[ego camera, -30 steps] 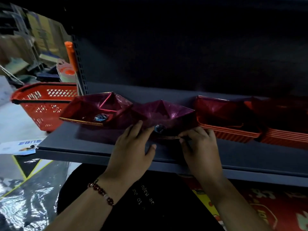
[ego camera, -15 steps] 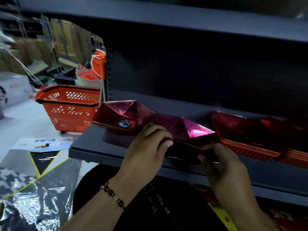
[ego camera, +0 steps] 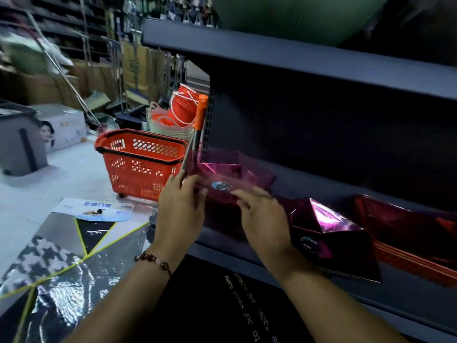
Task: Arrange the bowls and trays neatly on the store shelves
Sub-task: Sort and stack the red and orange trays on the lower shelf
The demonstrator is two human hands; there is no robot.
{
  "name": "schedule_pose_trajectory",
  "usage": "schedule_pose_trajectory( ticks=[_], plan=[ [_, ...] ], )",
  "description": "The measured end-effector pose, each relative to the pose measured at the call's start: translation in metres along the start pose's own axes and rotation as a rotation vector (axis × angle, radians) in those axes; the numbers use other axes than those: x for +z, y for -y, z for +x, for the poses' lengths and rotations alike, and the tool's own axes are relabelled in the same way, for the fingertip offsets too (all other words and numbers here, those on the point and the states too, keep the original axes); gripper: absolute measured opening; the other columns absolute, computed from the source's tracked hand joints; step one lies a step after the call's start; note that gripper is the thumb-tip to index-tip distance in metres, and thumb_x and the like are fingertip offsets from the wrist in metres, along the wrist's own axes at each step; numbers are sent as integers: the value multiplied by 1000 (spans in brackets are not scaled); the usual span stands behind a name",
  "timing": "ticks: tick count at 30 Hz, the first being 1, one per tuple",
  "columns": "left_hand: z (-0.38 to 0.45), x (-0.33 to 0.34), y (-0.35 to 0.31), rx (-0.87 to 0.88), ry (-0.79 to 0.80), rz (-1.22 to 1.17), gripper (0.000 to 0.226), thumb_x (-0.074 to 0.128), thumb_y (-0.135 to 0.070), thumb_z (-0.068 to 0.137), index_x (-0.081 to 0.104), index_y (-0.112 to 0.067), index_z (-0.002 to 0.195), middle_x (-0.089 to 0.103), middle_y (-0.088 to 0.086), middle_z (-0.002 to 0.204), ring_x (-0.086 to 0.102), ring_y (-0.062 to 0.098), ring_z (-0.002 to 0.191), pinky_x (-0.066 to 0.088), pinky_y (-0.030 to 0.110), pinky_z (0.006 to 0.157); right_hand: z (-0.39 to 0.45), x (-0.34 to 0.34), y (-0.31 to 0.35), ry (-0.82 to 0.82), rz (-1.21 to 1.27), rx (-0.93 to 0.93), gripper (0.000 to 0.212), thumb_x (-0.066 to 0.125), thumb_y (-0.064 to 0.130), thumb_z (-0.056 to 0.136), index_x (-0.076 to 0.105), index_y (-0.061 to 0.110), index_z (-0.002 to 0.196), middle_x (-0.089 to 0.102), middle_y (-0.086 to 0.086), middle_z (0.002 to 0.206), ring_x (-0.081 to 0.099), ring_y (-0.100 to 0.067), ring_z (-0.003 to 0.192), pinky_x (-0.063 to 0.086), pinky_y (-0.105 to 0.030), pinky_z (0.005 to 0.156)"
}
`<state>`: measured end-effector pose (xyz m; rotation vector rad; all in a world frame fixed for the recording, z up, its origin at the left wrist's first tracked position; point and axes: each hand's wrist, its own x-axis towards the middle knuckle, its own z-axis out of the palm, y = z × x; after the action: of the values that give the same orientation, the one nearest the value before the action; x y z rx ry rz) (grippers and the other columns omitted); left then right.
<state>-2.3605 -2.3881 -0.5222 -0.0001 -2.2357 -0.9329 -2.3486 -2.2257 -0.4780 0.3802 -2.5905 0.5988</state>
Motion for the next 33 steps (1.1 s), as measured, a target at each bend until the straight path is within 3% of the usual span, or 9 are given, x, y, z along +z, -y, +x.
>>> schedule_pose_trajectory(
  ticks=[2,5,10,18,21,24,28,30,33],
  plan=[
    [0,2,17,-15,42,28,19,55,-23,92,64,-13,105,56,10,124,49,34,116,44,50,96,4,16,0,83,30,57,33,51,17,94,65,35,118,63,3,117,58,-20,105,46,-28,88],
    [-4,4,27,-132,168,-65,17,59,-26,93,63,-18,107,46,7,137,43,25,125,41,36,98,5,31,-4,188,17,86,31,46,21,96,64,33,118,62,-1,114,55,-22,107,46,-33,91],
    [-15,-1,31,-174,258,-143,13,58,-35,90,56,-24,97,49,-1,116,56,21,99,46,41,90,-10,32,-5,222,-55,17,30,45,23,96,61,30,121,62,1,112,50,-19,110,42,-31,92],
    [-36,-32,16,-128,347,-8,22,56,-38,92,60,-23,107,50,3,122,53,27,108,45,43,91,-36,2,-4,335,-42,-57,39,50,30,95,52,26,133,59,1,125,46,-17,121,38,-31,103],
    [-47,-39,6,-78,335,133,35,60,-38,90,59,-19,119,46,11,136,47,36,122,43,46,98,-48,-17,-6,380,-65,-77,45,48,37,96,44,28,140,48,5,142,33,-17,137,20,-31,117],
    [-54,-44,-20,31,293,189,46,62,-35,88,54,-18,130,38,19,148,35,40,135,34,50,109,-67,-50,-26,314,-101,-50,45,48,40,96,44,30,140,40,8,149,24,-15,143,10,-31,120],
    [-72,-27,-78,271,349,154,50,48,-43,86,52,-23,132,41,14,148,39,36,134,34,47,110,-100,-96,-82,94,-44,169,38,60,33,91,60,21,127,56,-3,133,49,-22,125,38,-27,102],
    [-88,-8,-106,350,435,173,51,45,-45,91,43,-30,140,25,9,157,26,33,142,23,42,116,-112,-106,-109,-8,-2,311,33,60,30,91,64,17,121,58,-5,124,56,-25,112,39,-24,89],
    [-105,22,-131,404,569,204,52,37,-46,98,27,-35,148,0,3,163,3,25,148,4,37,119,-124,-109,-138,-112,167,558,34,59,32,92,62,16,121,59,-6,122,57,-26,113,41,-28,88]
  ],
)
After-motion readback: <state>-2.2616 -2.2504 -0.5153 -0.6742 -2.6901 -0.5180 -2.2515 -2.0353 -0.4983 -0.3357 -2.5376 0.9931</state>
